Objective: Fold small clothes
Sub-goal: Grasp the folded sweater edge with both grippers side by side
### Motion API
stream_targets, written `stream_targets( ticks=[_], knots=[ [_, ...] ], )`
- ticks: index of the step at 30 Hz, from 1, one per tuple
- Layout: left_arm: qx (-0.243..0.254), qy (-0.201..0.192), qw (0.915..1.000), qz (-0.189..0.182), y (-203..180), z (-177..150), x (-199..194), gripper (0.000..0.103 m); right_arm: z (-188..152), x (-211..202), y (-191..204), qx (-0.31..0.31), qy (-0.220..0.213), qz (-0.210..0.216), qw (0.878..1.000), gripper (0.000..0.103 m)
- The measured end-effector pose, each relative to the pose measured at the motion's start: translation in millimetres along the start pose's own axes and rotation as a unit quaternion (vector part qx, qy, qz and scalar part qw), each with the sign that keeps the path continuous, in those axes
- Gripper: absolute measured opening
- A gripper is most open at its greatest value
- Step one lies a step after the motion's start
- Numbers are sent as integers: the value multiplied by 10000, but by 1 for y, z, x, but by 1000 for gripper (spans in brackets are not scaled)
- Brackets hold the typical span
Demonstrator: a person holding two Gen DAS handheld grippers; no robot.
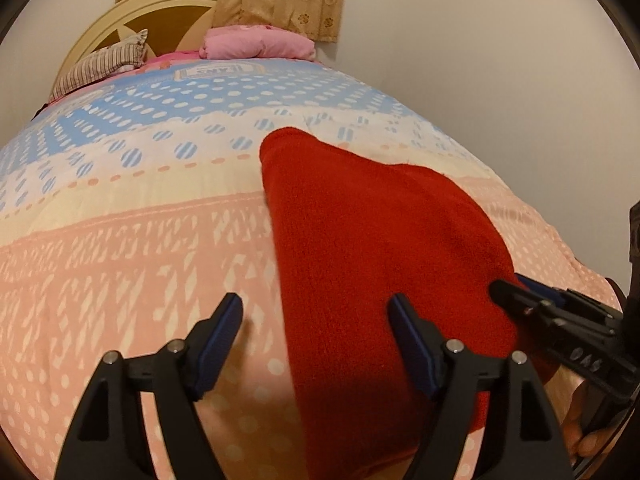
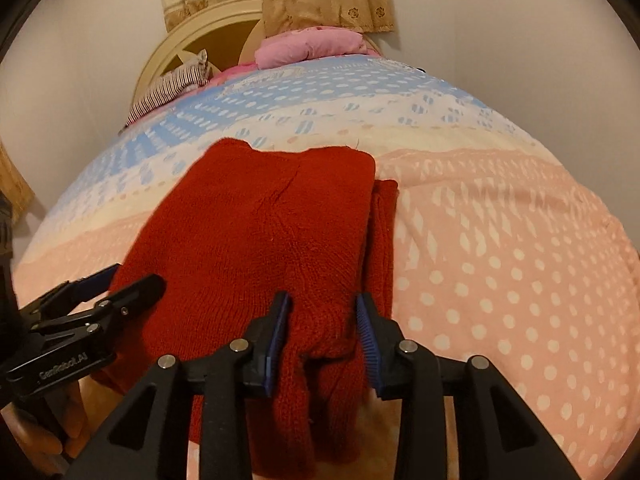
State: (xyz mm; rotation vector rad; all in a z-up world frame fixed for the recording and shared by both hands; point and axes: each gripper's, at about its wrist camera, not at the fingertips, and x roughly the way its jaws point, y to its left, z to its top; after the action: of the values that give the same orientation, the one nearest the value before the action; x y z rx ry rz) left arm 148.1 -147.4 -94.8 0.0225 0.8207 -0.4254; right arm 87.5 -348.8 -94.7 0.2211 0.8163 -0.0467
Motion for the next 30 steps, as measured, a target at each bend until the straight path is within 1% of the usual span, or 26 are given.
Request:
stream_targets(
  ticks=[1, 2, 3, 5, 7, 9, 13, 17, 20, 23, 24, 26, 28, 30],
  knots=[
    [0, 9, 10000, -10, 2, 2, -1, 83, 0, -5, -1, 73, -44, 92, 9999, 38],
    [-4, 11, 10000, -24, 3, 5, -1, 84, 1, -10, -4, 175, -97, 202, 9996, 44],
    [-1, 3, 10000, -22, 4, 8, -2, 84, 4, -18, -9, 318, -189, 272, 9989, 47],
    [28, -38, 10000, 12, 4, 15, -1, 84, 11, -28, -18, 610, -430, 358, 9966, 65],
    [44, -91, 9999, 29, 6, 23, 0, 84, 18, -34, -29, 904, -608, 564, 9925, 74],
    [10, -147, 9998, -127, 7, 32, 0, 84, 24, -33, -40, 1066, -600, 724, 9898, 74],
    [-225, -101, 9973, -696, 16, 51, 12, 84, 29, -21, -54, 1263, -490, 638, 9887, 74],
    [-554, 96, 9925, -1086, 25, 65, 36, 84, 28, -8, -70, 1589, -400, 730, 9838, 74],
    [-795, 446, 9840, -1530, 29, 64, 60, 84, 31, 5, -77, 1696, -311, 855, 9813, 74],
    [-1004, 768, 9775, -1691, 32, 55, 80, 84, 37, 24, -82, 1873, -120, 1128, 9757, 74],
    [-1137, 752, 9734, -1843, 37, 50, 83, 84, 38, 30, -83, 1887, -75, 1175, 9750, 74],
    [-1235, 665, 9691, -2030, 41, 47, 83, 84, 42, 43, -80, 1809, 25, 1268, 9753, 74],
    [-1129, 666, 9706, -2017, 38, 47, 84, 84, 45, 56, -76, 1725, 184, 1387, 9750, 74],
    [-994, 651, 9735, -1953, 32, 48, 84, 84, 51, 62, -73, 1652, 219, 1486, 9748, 74]
  ],
)
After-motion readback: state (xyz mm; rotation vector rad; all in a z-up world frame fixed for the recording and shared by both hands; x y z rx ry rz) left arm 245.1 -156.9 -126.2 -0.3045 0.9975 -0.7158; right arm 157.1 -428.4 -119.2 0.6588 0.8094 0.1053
